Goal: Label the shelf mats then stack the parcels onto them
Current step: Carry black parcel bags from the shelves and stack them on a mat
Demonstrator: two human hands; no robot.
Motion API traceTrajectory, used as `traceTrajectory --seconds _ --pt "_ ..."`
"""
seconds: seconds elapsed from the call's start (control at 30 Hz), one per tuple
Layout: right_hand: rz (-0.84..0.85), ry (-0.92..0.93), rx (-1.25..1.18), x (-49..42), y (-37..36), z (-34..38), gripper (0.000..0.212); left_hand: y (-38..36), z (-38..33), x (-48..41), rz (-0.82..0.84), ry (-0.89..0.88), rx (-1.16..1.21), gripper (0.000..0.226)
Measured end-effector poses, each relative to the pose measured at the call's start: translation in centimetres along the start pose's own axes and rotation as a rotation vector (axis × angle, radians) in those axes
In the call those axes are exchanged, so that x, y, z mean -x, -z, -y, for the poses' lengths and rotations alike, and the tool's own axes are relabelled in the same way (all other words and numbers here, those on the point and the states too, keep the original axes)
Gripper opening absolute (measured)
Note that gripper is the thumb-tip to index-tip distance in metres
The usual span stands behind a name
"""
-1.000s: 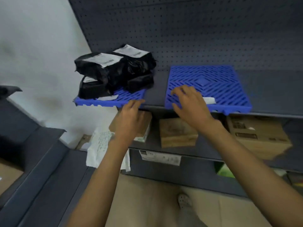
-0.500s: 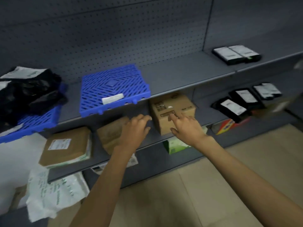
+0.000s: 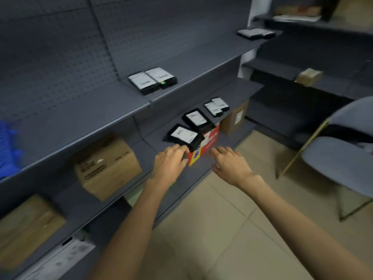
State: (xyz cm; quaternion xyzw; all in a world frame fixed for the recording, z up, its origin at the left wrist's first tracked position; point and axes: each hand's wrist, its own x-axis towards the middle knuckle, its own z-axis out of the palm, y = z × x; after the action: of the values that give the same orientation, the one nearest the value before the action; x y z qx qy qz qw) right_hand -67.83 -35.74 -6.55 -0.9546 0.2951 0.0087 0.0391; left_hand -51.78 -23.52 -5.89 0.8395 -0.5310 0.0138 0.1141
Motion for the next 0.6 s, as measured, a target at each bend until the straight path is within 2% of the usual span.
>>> traceTrajectory --seconds 0.13,0.27,0.6 --pt "0.034 -0.058 -0.010 -0.6 0.1 -7.2 0.051 -2.1 -5.1 -5.4 0.024 -0.029 0.014 0.023" --pt "0.048 -0.064 -0.016 -3.7 -0.2 -11.5 0.047 -3.7 -7.6 -10.6 -0.003 -0.035 0.022 0.027" --pt "0.186 0.039 0.045 -16.9 -2.7 -16.5 0.052 -9.0 -4.6 -23.6 0.068 0.033 0.031 0.024"
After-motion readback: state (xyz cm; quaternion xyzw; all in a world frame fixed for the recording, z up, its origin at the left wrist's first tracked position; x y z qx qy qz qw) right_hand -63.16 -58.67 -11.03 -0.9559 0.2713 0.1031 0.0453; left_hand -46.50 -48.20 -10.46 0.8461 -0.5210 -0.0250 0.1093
